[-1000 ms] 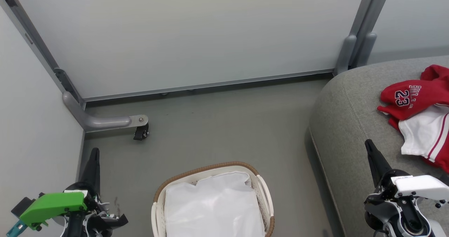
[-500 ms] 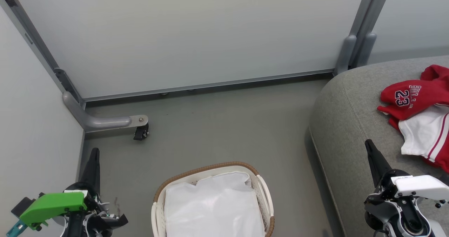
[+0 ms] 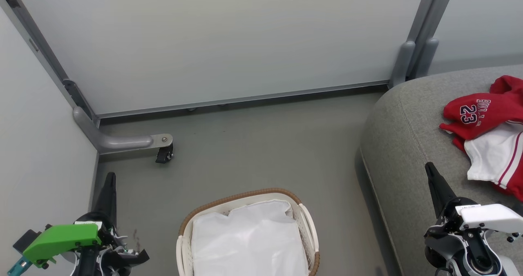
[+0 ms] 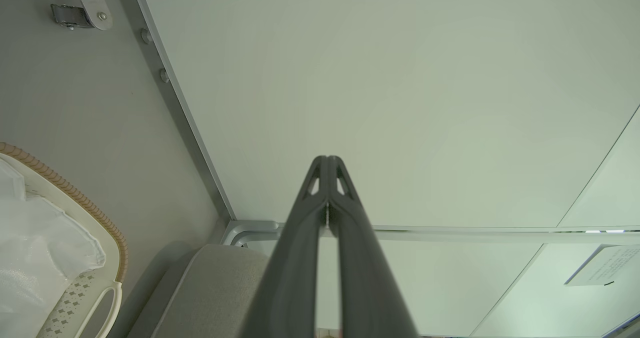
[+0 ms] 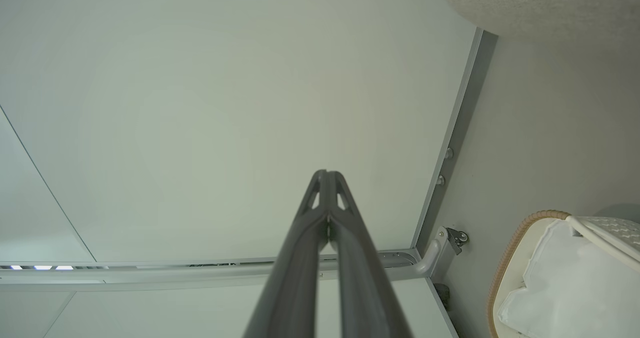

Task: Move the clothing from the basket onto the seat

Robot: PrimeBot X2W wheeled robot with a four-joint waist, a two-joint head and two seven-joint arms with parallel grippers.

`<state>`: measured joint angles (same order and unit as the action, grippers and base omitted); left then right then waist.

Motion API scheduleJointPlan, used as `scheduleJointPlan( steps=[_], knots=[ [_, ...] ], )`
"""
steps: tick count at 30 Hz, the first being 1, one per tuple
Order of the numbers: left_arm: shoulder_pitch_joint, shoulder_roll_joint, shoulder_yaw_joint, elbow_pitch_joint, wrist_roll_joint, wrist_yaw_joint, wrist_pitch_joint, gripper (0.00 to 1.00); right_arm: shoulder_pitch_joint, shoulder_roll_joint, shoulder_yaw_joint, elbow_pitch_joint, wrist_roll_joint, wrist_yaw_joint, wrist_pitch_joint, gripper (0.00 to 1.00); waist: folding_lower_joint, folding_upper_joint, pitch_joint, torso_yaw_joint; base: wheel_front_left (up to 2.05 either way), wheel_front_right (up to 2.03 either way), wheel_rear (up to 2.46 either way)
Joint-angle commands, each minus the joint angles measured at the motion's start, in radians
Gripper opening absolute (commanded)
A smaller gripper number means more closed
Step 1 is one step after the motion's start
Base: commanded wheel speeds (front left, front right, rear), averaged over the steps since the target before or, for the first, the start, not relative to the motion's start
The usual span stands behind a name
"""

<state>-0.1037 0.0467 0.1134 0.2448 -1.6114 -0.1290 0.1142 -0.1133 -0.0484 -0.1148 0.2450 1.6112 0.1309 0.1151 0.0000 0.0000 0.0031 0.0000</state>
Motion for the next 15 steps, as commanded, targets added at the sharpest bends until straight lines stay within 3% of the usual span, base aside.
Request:
scheduleJointPlan(
  steps=[1, 15],
  knots=[
    [-0.010, 0.007, 0.002, -0.002, -0.003, -0.004, 0.003, 0.00, 0.011, -0.003, -0.001, -0.003, 0.003, 0.000, 0.002, 0.00, 0.0000, 0.0000, 0.000, 0.000, 0.00, 0.00, 0.00],
    [-0.010, 0.007, 0.002, -0.002, -0.003, -0.004, 0.003, 0.00, 0.011, -0.003, -0.001, -0.003, 0.003, 0.000, 0.002, 0.00, 0.0000, 0.0000, 0.000, 0.000, 0.00, 0.00, 0.00]
  ],
)
